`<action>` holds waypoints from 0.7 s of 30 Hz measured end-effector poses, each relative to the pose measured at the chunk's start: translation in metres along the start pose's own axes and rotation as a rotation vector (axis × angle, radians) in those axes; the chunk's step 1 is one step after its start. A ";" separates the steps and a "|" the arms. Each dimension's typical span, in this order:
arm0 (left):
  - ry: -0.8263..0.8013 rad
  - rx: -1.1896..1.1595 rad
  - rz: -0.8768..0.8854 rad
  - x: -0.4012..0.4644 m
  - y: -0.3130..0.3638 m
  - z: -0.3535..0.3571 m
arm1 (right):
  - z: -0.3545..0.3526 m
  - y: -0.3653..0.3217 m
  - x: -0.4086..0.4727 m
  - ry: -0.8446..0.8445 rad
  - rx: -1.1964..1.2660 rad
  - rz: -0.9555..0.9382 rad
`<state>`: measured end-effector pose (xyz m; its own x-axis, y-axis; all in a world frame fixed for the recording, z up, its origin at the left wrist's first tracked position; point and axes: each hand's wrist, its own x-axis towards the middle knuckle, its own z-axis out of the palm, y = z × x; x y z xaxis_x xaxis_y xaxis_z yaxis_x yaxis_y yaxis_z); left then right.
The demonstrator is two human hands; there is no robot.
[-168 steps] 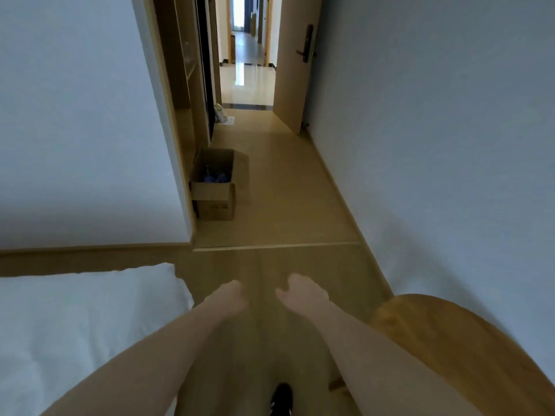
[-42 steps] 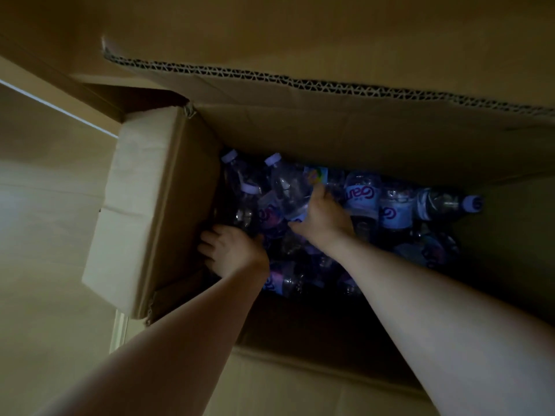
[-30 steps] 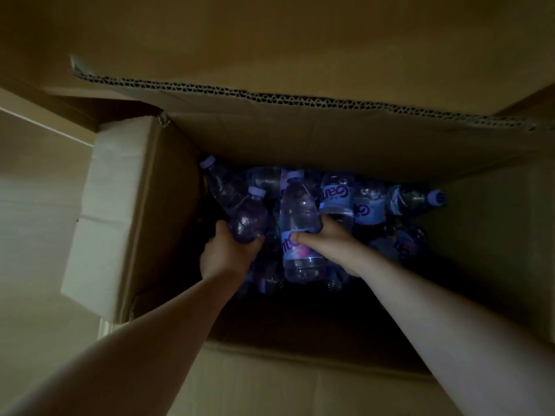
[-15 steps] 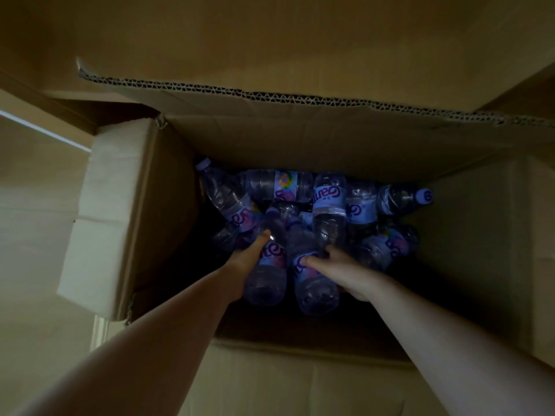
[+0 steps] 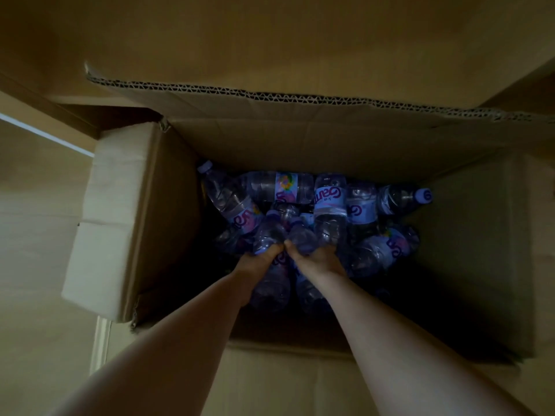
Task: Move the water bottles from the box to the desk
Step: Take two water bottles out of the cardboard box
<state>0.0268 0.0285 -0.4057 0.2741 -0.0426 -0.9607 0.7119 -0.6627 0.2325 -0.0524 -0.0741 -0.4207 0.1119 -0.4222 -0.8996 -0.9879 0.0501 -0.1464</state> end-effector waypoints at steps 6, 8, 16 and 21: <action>-0.111 -0.030 0.066 -0.003 -0.003 -0.009 | -0.010 0.005 0.007 -0.117 0.132 -0.035; -0.138 0.006 0.062 -0.006 -0.002 -0.015 | -0.019 0.004 0.004 -0.242 0.107 -0.051; -0.043 -0.137 0.046 -0.043 0.004 -0.038 | -0.039 -0.011 -0.035 -0.385 0.246 -0.043; -0.031 -0.199 0.115 -0.083 0.012 -0.051 | -0.051 -0.028 -0.080 -0.354 0.315 -0.124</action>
<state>0.0453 0.0625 -0.3155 0.3429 -0.1342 -0.9297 0.7914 -0.4919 0.3629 -0.0389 -0.0879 -0.3236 0.3104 -0.1112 -0.9441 -0.8904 0.3138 -0.3297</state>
